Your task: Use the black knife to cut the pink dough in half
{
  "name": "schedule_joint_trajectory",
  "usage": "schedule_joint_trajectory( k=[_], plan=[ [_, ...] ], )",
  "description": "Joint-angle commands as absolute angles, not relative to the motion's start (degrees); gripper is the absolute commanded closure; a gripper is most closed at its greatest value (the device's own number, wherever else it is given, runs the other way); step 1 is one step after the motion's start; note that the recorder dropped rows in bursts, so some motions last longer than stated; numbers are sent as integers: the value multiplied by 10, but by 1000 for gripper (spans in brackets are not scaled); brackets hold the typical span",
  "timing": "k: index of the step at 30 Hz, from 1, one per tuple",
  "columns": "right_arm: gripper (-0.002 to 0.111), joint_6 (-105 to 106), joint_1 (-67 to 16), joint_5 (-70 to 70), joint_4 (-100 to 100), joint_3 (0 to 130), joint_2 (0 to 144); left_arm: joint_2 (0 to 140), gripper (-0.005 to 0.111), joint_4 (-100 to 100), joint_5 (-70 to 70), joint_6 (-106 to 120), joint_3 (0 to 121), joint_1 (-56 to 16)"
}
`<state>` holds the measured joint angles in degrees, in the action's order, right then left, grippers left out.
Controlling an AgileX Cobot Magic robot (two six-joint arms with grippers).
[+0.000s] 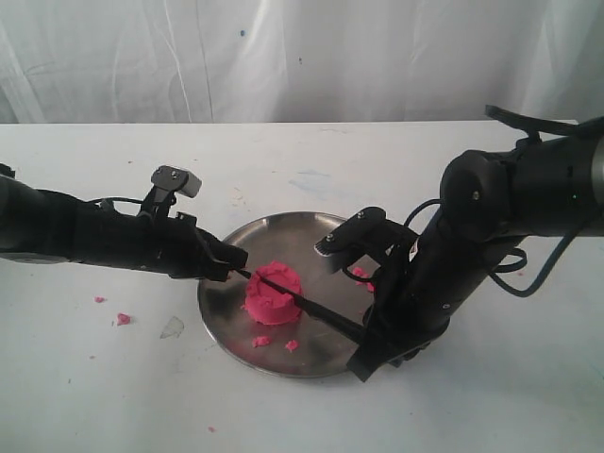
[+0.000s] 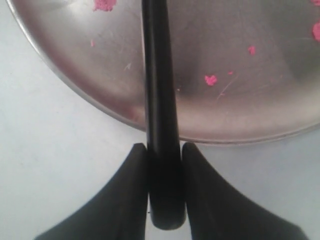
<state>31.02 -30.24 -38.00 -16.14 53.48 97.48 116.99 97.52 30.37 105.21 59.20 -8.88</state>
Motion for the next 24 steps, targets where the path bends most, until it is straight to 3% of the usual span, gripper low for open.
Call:
schedule_joint_trajectory(
  k=[1,24],
  plan=[
    [108,306,-302,-357,-169,532,985,1177,107,946,295,1054,584,-92],
    [108,306,-302,-357,-171,532,995,1177,107,946,295,1065,584,-92]
  ],
)
